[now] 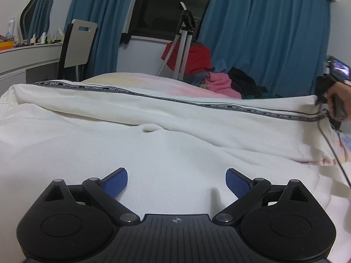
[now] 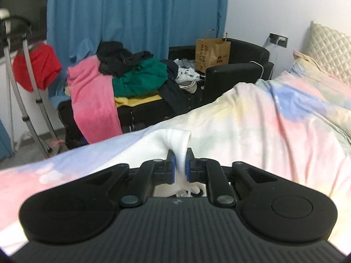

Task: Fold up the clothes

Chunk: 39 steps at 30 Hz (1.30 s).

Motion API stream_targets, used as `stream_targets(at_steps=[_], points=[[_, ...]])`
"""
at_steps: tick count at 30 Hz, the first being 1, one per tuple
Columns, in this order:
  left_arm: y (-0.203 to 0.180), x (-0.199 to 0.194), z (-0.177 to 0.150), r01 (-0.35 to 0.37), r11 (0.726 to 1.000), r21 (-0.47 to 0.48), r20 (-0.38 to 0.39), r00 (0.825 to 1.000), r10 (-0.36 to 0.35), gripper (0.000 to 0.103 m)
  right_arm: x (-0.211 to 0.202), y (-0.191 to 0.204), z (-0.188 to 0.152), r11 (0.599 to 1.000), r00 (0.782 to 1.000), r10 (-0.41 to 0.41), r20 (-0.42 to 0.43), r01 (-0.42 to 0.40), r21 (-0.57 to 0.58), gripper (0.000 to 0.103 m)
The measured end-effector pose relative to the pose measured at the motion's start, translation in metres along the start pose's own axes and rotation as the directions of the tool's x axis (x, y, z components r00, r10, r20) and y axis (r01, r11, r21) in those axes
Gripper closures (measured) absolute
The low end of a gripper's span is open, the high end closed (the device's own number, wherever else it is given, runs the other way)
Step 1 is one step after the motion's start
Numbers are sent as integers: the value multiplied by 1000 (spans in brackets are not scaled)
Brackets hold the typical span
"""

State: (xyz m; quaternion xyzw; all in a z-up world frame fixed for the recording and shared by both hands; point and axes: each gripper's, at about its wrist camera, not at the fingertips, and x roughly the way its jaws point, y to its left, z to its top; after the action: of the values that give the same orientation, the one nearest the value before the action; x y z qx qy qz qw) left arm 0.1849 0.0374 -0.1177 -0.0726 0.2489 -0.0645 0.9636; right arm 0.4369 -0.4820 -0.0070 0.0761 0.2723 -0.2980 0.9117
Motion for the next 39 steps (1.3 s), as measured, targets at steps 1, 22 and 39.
stream_targets(at_steps=[1, 22, 39], points=[[0, 4, -2, -4, 1000, 2, -10, 1000, 4, 5, 6, 3, -4, 1000, 1000, 11, 4, -11, 0, 88], [-4, -7, -11, -20, 1000, 16, -27, 999, 21, 4, -26, -118, -146, 795, 947, 320, -40, -245, 554, 29], [4, -9, -15, -7, 1000, -20, -17, 1000, 6, 3, -31, -117, -161, 814, 973, 192, 130, -231, 533, 98]])
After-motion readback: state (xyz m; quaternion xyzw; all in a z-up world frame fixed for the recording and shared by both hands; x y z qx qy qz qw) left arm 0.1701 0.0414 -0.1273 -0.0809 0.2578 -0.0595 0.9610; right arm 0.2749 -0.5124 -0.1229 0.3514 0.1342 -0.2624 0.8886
